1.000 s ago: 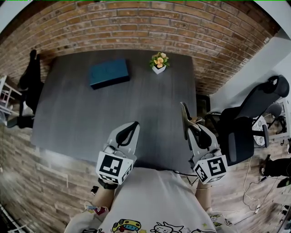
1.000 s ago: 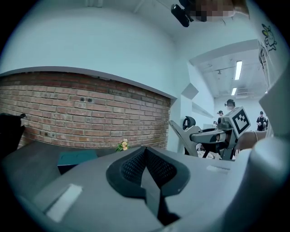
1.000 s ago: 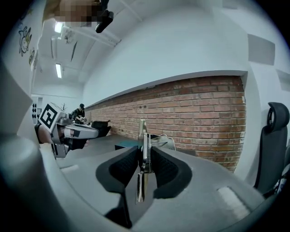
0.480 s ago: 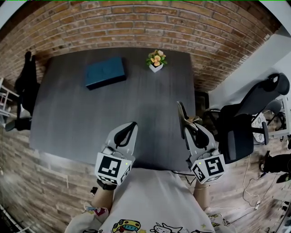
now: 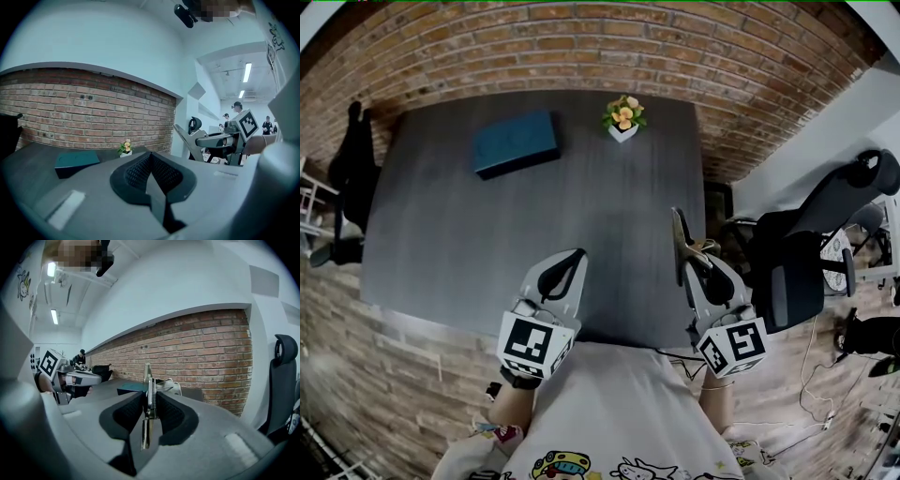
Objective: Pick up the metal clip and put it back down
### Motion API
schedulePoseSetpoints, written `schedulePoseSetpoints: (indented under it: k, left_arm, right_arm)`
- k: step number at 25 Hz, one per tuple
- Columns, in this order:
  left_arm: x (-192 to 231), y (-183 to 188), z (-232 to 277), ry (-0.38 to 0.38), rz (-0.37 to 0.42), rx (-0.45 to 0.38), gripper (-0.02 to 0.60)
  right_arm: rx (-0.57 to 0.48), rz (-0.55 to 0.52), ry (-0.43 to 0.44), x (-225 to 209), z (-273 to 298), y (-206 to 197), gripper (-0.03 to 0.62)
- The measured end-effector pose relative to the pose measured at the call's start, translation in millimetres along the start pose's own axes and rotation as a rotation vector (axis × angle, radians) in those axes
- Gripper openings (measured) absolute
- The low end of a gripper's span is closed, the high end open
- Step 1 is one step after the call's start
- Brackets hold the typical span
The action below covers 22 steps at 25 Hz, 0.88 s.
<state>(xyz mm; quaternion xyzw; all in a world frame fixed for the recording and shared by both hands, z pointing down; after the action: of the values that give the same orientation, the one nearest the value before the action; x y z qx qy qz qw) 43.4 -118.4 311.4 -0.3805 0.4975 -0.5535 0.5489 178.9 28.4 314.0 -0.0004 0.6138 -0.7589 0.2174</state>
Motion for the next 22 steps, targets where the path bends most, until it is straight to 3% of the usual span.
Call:
schedulePoseSetpoints:
  k: [12, 22]
  left_arm:
    - [6, -18, 7, -0.015, -0.033, 0.046, 0.005]
    - [5, -36, 21, -0.064, -0.055, 0.099, 0.005]
  right_arm:
    - [0.041, 0.037, 0.002, -4, 10, -5, 0.098]
    - [0.129, 0.172, 0.012, -15, 29, -23, 0.098]
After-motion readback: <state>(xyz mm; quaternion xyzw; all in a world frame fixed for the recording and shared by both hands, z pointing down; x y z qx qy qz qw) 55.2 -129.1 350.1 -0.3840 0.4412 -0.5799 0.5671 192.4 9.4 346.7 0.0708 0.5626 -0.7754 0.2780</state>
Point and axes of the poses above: the fingertips, and each gripper's own axes: z forward along the fingers, x to its left, y out of its top, the point moved 2 cm from there along -z, backward along the fingers, and after that the axes turned 12 degrees about z, right-handed, at the moved point
